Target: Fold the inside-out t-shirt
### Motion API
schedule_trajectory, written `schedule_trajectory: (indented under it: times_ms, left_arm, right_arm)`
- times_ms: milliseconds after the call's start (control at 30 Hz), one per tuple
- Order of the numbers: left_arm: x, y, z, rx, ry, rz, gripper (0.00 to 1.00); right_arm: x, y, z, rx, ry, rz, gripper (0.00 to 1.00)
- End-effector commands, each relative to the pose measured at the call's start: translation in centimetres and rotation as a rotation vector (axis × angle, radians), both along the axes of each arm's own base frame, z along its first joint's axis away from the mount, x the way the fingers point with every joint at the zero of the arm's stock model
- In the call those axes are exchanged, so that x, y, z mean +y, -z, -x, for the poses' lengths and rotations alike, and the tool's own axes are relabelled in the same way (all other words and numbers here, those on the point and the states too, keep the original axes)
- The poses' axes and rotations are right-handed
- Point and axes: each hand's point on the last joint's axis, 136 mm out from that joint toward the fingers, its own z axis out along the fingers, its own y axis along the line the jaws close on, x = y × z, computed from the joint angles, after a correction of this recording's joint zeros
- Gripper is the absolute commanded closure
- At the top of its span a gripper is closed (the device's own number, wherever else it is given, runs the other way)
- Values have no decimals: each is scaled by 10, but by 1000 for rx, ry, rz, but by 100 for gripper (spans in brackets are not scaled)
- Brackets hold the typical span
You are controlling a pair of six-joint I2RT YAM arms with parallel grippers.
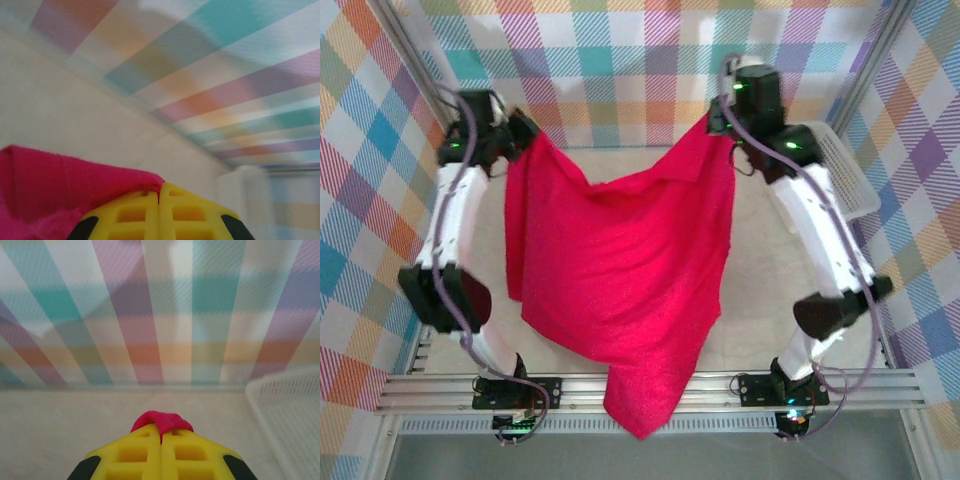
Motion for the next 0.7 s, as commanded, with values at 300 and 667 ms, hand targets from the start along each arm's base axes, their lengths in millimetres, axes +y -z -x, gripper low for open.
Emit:
schedule_trajectory:
  times_ms: [300,667]
  left_arm:
    - [52,213,-59,480,-119,-285,68]
    - [33,182,19,400,-138,-117,26]
  right_arm:
    - [-2,220,-119,361,260,156,93]
    - [48,279,-29,790,129,-199,31]
